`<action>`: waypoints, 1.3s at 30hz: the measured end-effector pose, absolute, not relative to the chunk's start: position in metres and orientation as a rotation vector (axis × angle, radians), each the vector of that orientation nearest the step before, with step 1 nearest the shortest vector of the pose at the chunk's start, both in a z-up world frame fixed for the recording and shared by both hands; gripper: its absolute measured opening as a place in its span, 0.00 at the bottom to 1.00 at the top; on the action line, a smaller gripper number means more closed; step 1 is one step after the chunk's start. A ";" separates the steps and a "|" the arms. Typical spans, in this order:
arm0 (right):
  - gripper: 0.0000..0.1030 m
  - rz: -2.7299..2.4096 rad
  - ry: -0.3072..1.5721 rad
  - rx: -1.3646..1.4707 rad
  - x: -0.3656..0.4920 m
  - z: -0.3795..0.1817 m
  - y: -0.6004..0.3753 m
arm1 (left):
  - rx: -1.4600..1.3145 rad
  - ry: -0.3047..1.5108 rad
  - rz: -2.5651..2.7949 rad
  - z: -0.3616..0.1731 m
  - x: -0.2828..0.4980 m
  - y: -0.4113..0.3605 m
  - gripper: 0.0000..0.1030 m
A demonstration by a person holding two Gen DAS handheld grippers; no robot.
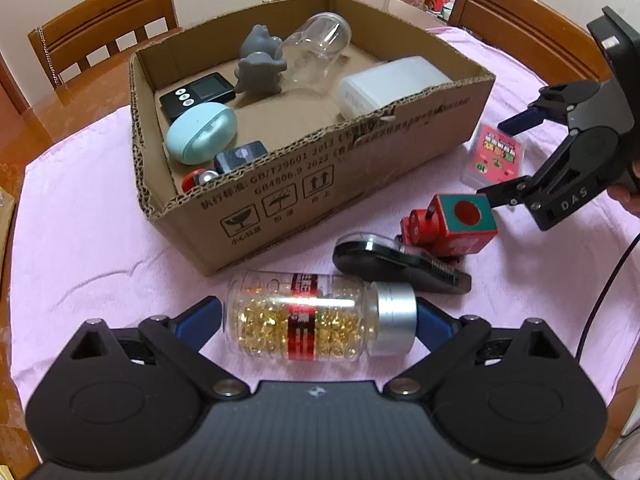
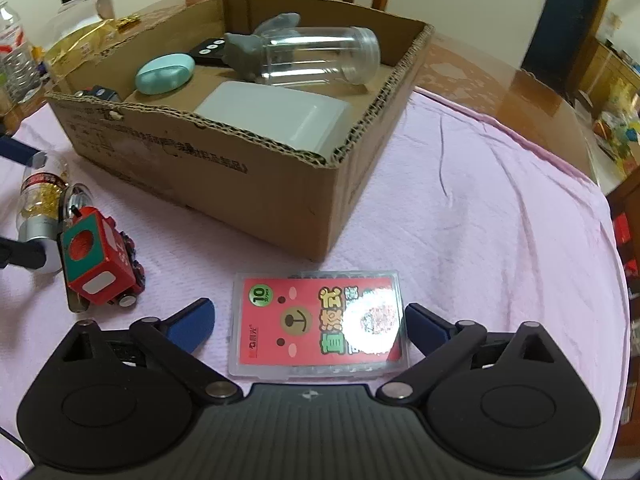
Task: Organize rigid objects
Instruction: 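Close the left gripper around the gold capsule jar, then close the right gripper on the pink card pack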
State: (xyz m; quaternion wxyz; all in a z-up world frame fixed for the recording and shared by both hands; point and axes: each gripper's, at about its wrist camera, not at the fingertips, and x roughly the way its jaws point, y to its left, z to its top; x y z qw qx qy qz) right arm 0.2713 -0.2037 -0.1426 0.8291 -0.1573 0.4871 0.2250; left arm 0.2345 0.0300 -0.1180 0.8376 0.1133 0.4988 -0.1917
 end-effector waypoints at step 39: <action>0.89 0.562 0.985 -0.312 0.245 -0.043 -0.208 | 0.283 0.908 -0.497 -0.010 0.246 0.003 0.90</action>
